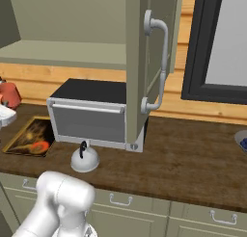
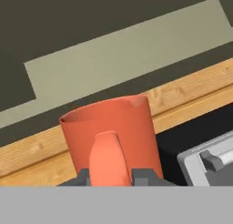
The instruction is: Pick the kettle from the counter and place it on the tray. Then pick the mug from the cabinet and place it on the tray. Then close the cabinet doors.
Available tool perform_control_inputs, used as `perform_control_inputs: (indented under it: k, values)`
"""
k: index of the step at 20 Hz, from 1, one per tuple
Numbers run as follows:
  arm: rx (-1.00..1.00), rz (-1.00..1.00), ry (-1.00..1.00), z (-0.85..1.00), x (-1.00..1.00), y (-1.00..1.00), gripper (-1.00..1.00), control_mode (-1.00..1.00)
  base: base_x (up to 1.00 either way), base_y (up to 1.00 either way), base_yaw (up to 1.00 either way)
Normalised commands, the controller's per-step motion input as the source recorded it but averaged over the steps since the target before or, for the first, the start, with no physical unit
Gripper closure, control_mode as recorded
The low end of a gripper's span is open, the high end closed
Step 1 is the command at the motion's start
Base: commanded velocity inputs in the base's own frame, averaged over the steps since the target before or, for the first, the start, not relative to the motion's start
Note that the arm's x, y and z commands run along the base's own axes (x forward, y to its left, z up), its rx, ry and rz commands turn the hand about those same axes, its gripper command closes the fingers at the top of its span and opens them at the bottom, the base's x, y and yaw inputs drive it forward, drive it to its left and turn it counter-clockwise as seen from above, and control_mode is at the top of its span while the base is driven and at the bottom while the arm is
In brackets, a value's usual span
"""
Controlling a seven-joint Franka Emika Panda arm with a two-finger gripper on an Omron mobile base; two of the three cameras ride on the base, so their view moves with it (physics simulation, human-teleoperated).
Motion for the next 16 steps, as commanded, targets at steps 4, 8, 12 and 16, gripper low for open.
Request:
perform_control_inputs:
  k: [4, 8, 12, 16]
  values:
    - [0.07, -0.48, 0.07, -0.5, -0.05, 0.4, 1.0, -1.0, 0.0, 0.0, 0.0]
    - [0.08, -0.41, 0.02, -0.52, 0.23, -0.02, 1.0, -1.0, 0.0, 0.0, 0.0]
    - [0.03, -0.34, 0.0, -0.54, 0.49, -0.03, 1.0, -1.0, 0.0, 0.0, 0.0]
    - [0.1, -0.26, 0.02, -0.49, 0.52, -0.02, 1.0, -1.0, 0.0, 0.0, 0.0]
